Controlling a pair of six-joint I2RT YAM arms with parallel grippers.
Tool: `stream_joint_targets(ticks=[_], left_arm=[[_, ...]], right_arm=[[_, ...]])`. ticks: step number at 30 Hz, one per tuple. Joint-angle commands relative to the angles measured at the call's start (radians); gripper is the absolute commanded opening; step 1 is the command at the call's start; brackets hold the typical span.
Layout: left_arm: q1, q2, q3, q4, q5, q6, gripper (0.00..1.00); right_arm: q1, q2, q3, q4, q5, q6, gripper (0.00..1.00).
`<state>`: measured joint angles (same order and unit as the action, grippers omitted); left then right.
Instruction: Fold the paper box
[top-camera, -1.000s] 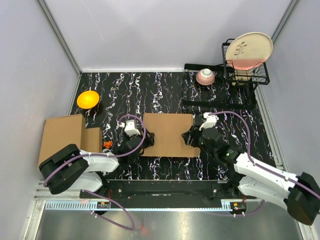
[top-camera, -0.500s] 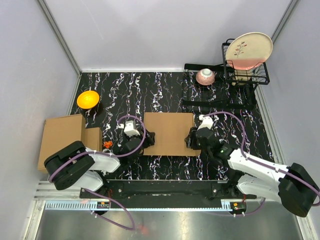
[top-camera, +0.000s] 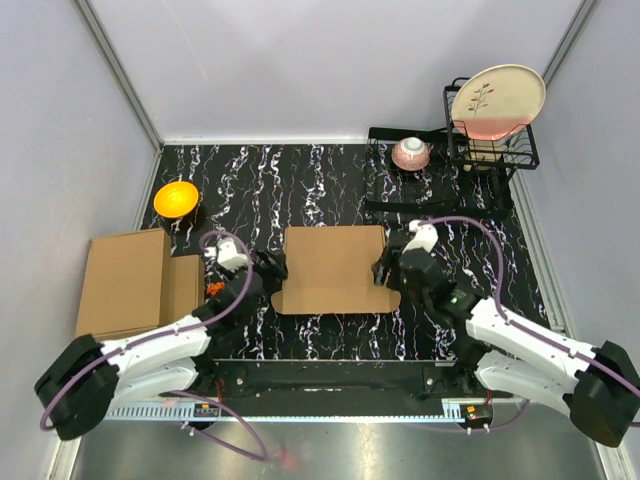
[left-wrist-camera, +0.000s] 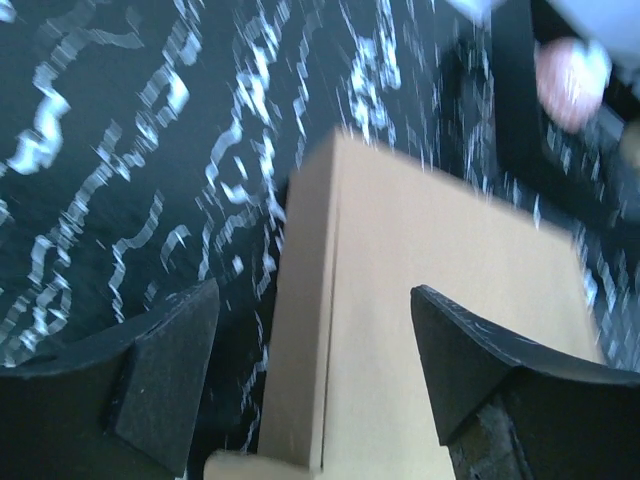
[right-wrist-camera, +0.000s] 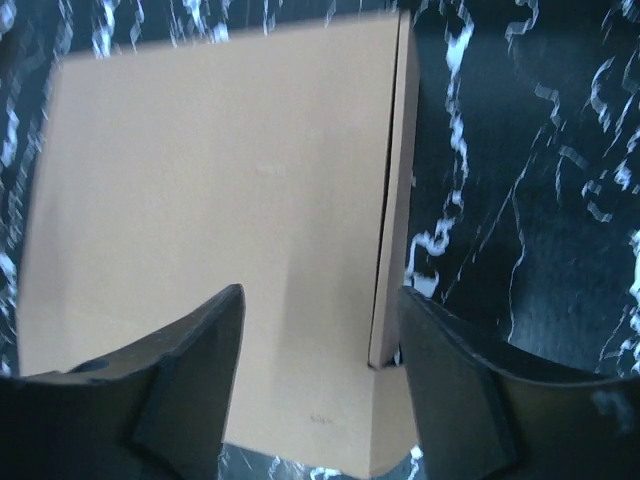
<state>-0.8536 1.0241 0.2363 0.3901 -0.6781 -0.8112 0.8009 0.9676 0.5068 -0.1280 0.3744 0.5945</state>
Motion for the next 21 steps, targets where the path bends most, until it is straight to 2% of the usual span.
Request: stream_joint_targets(ticks=[1, 3, 4, 6, 8, 10, 11, 14, 17, 21], left_arm=[[0.117, -0.139, 0.072, -0.152, -0.075, -0.082, 0.83], [0.174, -0.125, 0.090, -0.145, -0.034, -0.082, 0.86], [0.189, -0.083, 0.106, -0.129, -0.009, -0.059, 0.92], [0.221, -0.020, 0.119, -0.054, 0.082, -0.031, 0.98], [0.249, 0.077, 0.110, 0.072, 0.150, -0.010, 0.99], [0.274, 0.161, 0.063, 0.198, 0.282, -0.023, 0.99], [0.300, 0.191, 0.052, 0.302, 0.357, -0.034, 0.99], [0.332, 0.289, 0.043, 0.416, 0.457, -0.051, 0.99], [0.334, 0.347, 0.047, 0.466, 0.497, -0.052, 0.99], [0.335, 0.395, 0.061, 0.434, 0.468, -0.048, 0.99]], right_arm=[[-0.118, 0.017, 0.142, 0.010, 0.052, -0.073, 0.75], [-0.179, 0.092, 0.174, 0.030, -0.009, -0.088, 0.80], [-0.215, 0.117, 0.176, 0.051, -0.099, -0.094, 0.85], [-0.279, 0.186, 0.164, 0.122, -0.167, -0.098, 0.88], [-0.327, 0.233, 0.135, 0.256, -0.287, -0.093, 0.92], [-0.347, 0.273, 0.108, 0.336, -0.371, -0.065, 0.93], [-0.365, 0.287, 0.090, 0.399, -0.400, -0.055, 0.94], [-0.381, 0.338, 0.075, 0.482, -0.456, -0.025, 0.95], [-0.384, 0.393, 0.084, 0.490, -0.479, -0.027, 0.95], [-0.385, 0.437, 0.073, 0.498, -0.483, -0.032, 0.92]])
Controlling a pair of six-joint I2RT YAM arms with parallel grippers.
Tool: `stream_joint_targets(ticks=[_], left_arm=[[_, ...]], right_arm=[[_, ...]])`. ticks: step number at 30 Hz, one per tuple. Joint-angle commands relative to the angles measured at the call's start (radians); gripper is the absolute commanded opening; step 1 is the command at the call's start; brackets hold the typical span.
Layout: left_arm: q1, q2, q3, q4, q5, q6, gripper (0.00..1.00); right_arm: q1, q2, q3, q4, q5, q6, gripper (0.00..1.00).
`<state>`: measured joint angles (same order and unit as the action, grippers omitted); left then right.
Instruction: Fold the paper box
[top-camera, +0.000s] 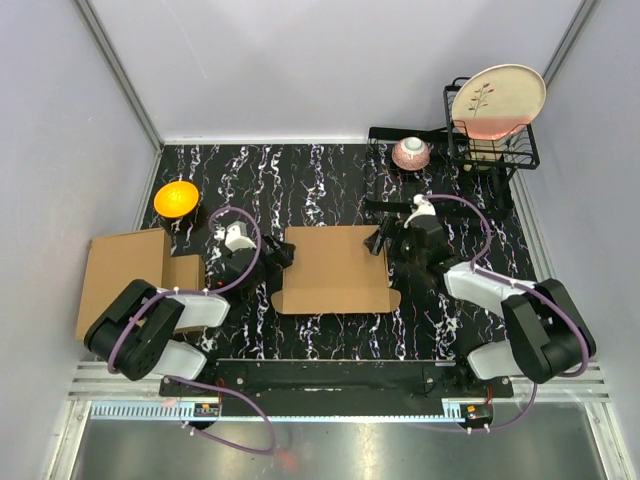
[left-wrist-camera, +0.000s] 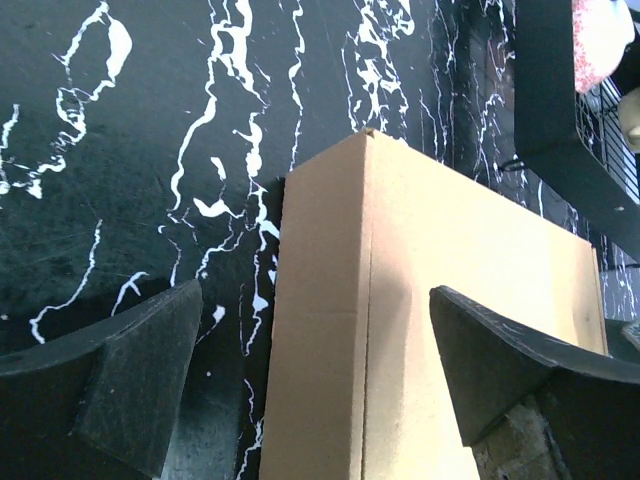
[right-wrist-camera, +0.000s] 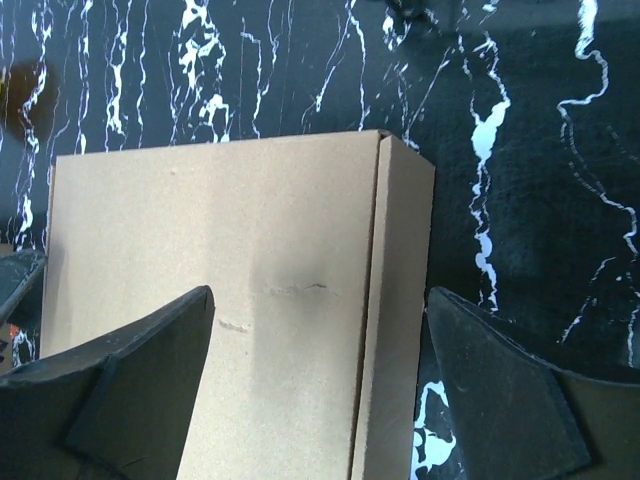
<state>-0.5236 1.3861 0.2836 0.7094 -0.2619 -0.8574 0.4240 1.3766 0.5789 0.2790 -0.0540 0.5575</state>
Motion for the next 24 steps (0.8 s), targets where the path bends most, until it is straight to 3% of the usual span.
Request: stream_joint_targets(ticks=[1, 6, 7, 9, 10, 11, 19, 24], left_arm=[[0.004, 0.045, 0.017, 0.113, 0.053, 0.003, 0.99], [0.004, 0.140, 0.042, 0.113, 0.144, 0.030, 0.79], [0.005, 0.154, 0.042, 0.119, 0.159, 0.035, 0.67], [0.004, 0.185, 0.045, 0.133, 0.188, 0.047, 0.54], [0.004, 0.194, 0.048, 0.127, 0.194, 0.050, 0.42], [0.005, 0.200, 0.052, 0.118, 0.197, 0.054, 0.39], [0.004, 0.243, 0.241, -0.079, 0.219, 0.149, 0.36], [0.005, 0.315, 0.341, -0.108, 0.279, 0.170, 0.43]], right_arm=[[-0.007, 0.047, -0.004, 0.098, -0.059, 0.005, 0.91], [-0.007, 0.088, -0.037, 0.132, -0.090, 0.053, 0.76], [-0.007, 0.087, -0.059, 0.153, -0.092, 0.065, 0.70], [-0.007, 0.084, -0.083, 0.172, -0.101, 0.097, 0.65], [-0.007, 0.081, -0.106, 0.184, -0.101, 0.110, 0.60], [-0.007, 0.079, -0.119, 0.189, -0.102, 0.131, 0.58], [0.053, -0.020, -0.224, 0.175, -0.066, 0.212, 0.52], [0.204, -0.089, -0.246, 0.126, -0.008, 0.262, 0.51]])
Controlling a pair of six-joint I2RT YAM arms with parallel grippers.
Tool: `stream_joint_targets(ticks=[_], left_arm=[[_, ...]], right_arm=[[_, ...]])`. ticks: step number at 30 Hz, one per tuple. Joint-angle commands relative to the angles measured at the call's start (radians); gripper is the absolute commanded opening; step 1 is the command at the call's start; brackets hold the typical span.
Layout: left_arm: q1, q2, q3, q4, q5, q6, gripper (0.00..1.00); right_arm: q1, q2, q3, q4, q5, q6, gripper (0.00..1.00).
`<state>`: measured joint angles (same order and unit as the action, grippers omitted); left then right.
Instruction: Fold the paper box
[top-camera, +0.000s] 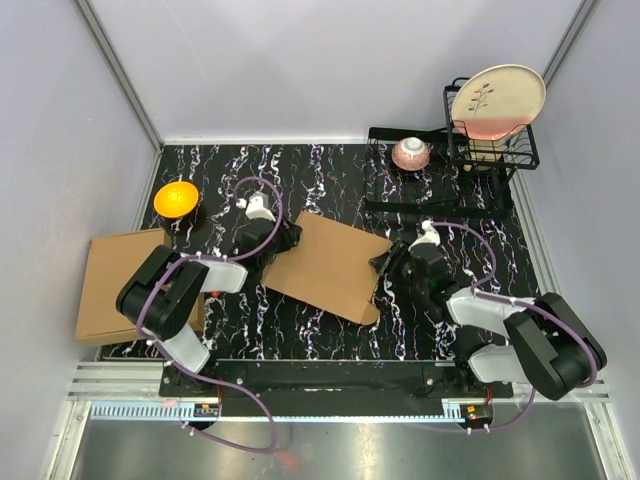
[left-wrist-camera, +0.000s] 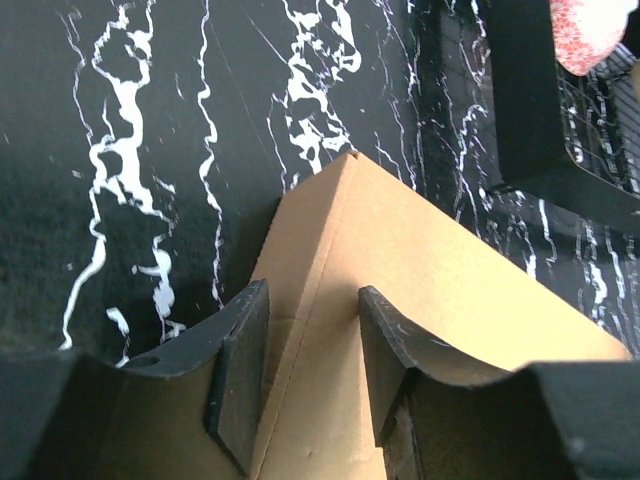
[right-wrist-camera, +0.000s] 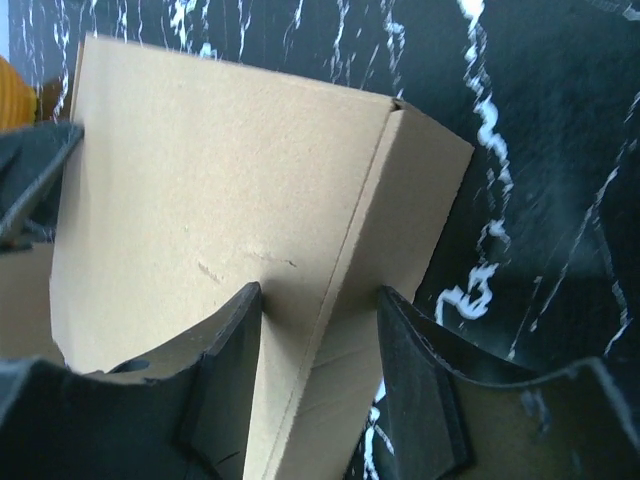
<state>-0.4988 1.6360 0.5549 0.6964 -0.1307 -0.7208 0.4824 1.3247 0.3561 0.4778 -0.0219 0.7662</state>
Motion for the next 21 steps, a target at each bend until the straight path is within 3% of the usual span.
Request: stream_joint_targets(ticks=[1, 5, 8, 10, 12, 15, 18, 21], left_arm=[[-0.021, 0.074, 0.080, -0.104, 0.154, 0.038, 0.44], [-0.017, 0.111, 0.141, -0.115, 0.144, 0.072, 0.47], [0.012, 0.072, 0.189, -0.153, 0.134, 0.080, 0.59], [0.032, 0.015, 0.218, -0.287, -0.019, 0.070, 0.71], [0.039, -0.097, 0.246, -0.378, -0.111, 0.090, 0.75], [0.039, -0.257, 0.214, -0.403, -0.234, 0.103, 0.78], [0.029, -0.392, 0.163, -0.434, -0.232, 0.077, 0.77], [-0.050, -0.484, 0.047, -0.405, -0.188, 0.025, 0.76]], right_arm=[[0.166, -0.041, -0.026, -0.085, -0.035, 0.070, 0.51], [0.263, -0.073, -0.029, -0.122, -0.007, 0.093, 0.52], [0.291, -0.152, -0.009, -0.234, 0.016, 0.082, 0.58], [0.289, -0.281, 0.017, -0.370, 0.095, 0.053, 0.68], [0.289, -0.414, 0.073, -0.515, 0.196, 0.013, 0.75], [0.286, -0.482, 0.163, -0.585, 0.321, -0.099, 0.82], [0.249, -0.383, 0.245, -0.544, 0.353, -0.197, 0.84], [0.153, -0.216, 0.280, -0.405, 0.246, -0.237, 0.84]])
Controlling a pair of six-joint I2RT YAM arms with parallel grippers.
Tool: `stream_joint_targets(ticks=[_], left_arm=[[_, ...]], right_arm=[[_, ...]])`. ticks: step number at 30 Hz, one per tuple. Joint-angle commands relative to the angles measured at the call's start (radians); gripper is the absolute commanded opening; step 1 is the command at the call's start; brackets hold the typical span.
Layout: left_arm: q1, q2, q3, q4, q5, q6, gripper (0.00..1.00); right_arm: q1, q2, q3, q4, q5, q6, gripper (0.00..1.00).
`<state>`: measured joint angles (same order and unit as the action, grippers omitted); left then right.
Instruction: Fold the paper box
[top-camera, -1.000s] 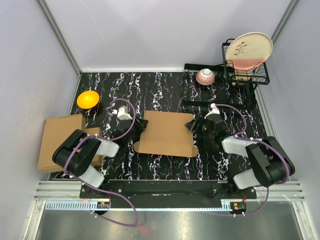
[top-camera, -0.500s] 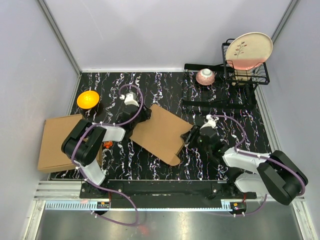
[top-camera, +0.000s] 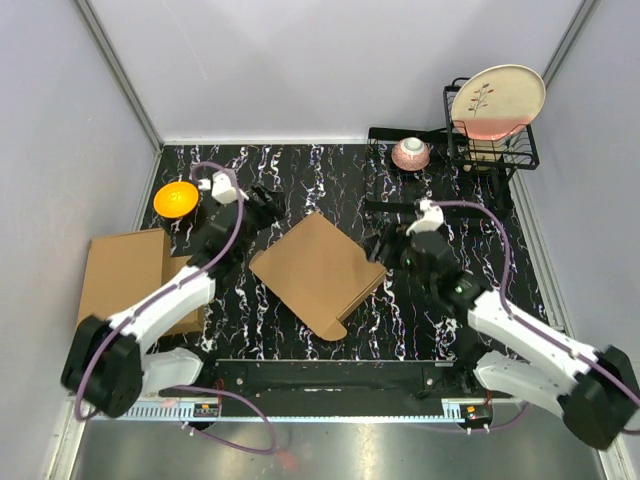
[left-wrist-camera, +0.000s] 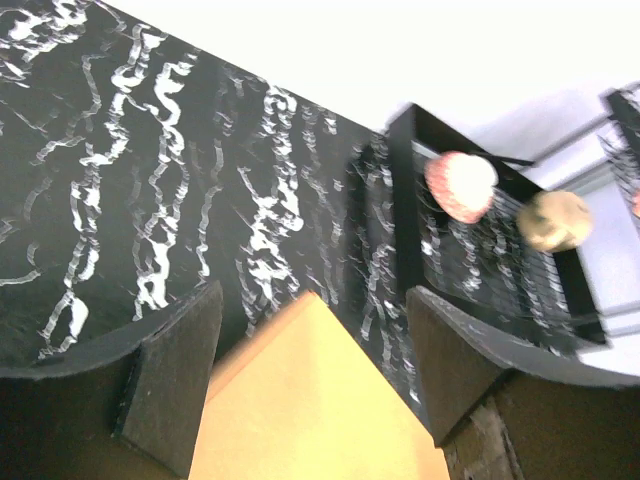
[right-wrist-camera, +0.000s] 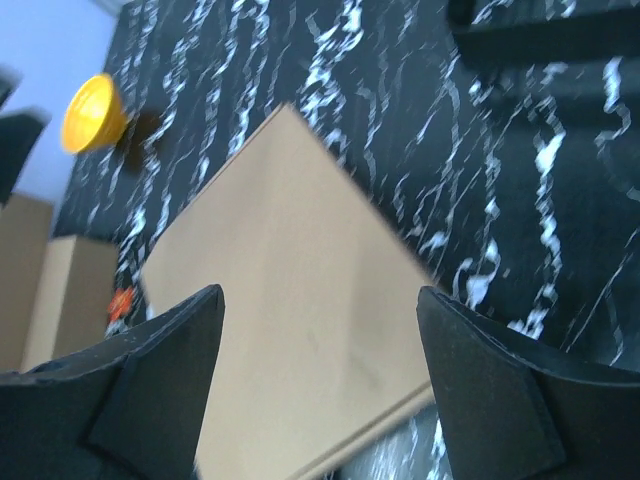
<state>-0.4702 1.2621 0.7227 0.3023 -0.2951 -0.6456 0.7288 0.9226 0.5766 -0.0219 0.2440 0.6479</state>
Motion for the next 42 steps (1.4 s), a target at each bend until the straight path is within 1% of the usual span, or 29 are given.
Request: stream_joint_targets(ticks=[1, 2, 3, 6, 7, 10, 13, 15, 19, 21, 22, 23, 25, 26, 28, 29, 30, 32, 33, 35, 36, 39, 42], left_arm=[[-0.106, -0.122, -0.150, -0.009, -0.047, -0.064, 0.77], [-0.132, -0.135, -0.204, -0.006, -0.050, -0.095, 0.76], [-0.177, -0.133, -0.227, -0.002, -0.050, -0.110, 0.76], [-0.238, -0.135, -0.304, -0.032, -0.085, -0.178, 0.77], [-0.245, -0.141, -0.346, -0.031, -0.088, -0.193, 0.77], [-0.249, -0.179, -0.410, -0.017, -0.093, -0.229, 0.77], [-0.248, -0.208, -0.422, -0.008, -0.099, -0.203, 0.77], [-0.249, -0.208, -0.417, -0.009, -0.104, -0.183, 0.77], [-0.249, -0.178, -0.399, 0.001, -0.113, -0.161, 0.78], [-0.248, -0.170, -0.391, -0.005, -0.124, -0.158, 0.78], [-0.248, -0.171, -0.382, -0.011, -0.130, -0.157, 0.78], [-0.248, -0.176, -0.378, -0.026, -0.137, -0.157, 0.78], [-0.248, -0.208, -0.371, -0.040, -0.164, -0.158, 0.79], [-0.248, -0.220, -0.373, -0.049, -0.171, -0.158, 0.79], [-0.246, -0.262, -0.370, -0.058, -0.194, -0.157, 0.79], [-0.246, -0.276, -0.368, -0.069, -0.202, -0.155, 0.79], [-0.245, -0.289, -0.370, -0.072, -0.208, -0.154, 0.80], [-0.245, -0.317, -0.373, -0.080, -0.219, -0.150, 0.80], [-0.245, -0.331, -0.376, -0.083, -0.225, -0.150, 0.80], [-0.245, -0.340, -0.379, -0.088, -0.230, -0.150, 0.80], [-0.243, -0.345, -0.381, -0.089, -0.230, -0.150, 0.80], [-0.245, -0.349, -0.373, -0.106, -0.228, -0.158, 0.80], [-0.245, -0.354, -0.364, -0.124, -0.213, -0.166, 0.80]], right_arm=[[-0.106, 0.231, 0.063, 0.129, -0.040, -0.129, 0.84], [-0.117, 0.273, 0.069, 0.161, -0.055, -0.143, 0.84], [-0.130, 0.353, 0.084, 0.207, -0.060, -0.154, 0.84], [-0.141, 0.468, 0.124, 0.238, -0.066, -0.195, 0.84], [-0.141, 0.484, 0.124, 0.250, -0.072, -0.201, 0.84], [-0.141, 0.513, 0.117, 0.267, -0.092, -0.185, 0.83], [-0.141, 0.509, 0.085, 0.267, -0.127, -0.156, 0.81], [-0.141, 0.493, 0.043, 0.266, -0.158, -0.131, 0.79], [-0.137, 0.440, -0.026, 0.274, -0.169, -0.080, 0.78], [-0.137, 0.385, -0.035, 0.229, -0.147, -0.080, 0.79], [-0.138, 0.351, -0.038, 0.209, -0.105, -0.085, 0.80], [-0.137, 0.269, -0.041, 0.171, -0.088, -0.090, 0.81], [-0.137, 0.179, -0.040, 0.126, -0.036, -0.113, 0.82], [-0.138, 0.101, -0.035, 0.081, -0.025, -0.119, 0.82], [-0.138, 0.027, -0.026, 0.039, -0.023, -0.143, 0.82], [-0.138, 0.016, -0.023, 0.030, -0.032, -0.145, 0.79], [-0.138, 0.007, -0.029, 0.030, -0.049, -0.149, 0.73], [-0.138, 0.016, -0.055, 0.048, -0.119, -0.152, 0.56], [-0.137, 0.024, -0.067, 0.068, -0.142, -0.148, 0.37], [-0.138, 0.061, -0.092, 0.140, -0.212, -0.137, 0.27], [-0.138, 0.076, -0.095, 0.161, -0.228, -0.126, 0.27], [-0.137, 0.151, -0.067, 0.238, -0.299, -0.126, 0.32], [-0.137, 0.270, 0.034, 0.263, -0.360, -0.155, 0.33]])
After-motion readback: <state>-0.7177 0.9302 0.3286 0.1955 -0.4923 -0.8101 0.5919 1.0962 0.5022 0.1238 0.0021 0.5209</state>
